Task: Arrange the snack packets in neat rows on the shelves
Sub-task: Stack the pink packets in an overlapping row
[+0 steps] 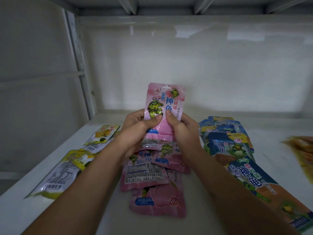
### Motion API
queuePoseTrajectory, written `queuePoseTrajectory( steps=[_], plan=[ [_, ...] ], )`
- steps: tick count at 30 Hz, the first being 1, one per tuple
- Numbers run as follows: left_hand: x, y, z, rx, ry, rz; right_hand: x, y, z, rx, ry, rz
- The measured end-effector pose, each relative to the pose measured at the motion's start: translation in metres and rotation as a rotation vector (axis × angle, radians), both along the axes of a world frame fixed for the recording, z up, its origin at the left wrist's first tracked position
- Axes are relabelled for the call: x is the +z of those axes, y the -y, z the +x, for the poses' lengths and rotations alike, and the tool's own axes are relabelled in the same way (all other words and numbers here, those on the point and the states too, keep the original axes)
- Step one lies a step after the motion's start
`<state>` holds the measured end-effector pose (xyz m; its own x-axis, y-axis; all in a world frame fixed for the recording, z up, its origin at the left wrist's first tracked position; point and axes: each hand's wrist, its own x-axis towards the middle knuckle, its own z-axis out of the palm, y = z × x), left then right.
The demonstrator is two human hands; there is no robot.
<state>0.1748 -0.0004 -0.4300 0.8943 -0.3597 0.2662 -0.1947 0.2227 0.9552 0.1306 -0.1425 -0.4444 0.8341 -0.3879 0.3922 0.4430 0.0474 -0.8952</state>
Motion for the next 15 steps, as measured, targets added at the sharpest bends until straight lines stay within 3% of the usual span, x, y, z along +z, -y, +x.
queuePoseTrajectory(
  steps=[11,15],
  plan=[
    [-0.001,0.003,0.001,0.042,-0.019,-0.034,-0.005,0.0,0.006,-0.151,0.032,-0.165],
    [-0.005,0.004,0.005,0.159,0.003,-0.025,-0.015,-0.002,0.009,-0.237,-0.029,-0.494]
  ],
)
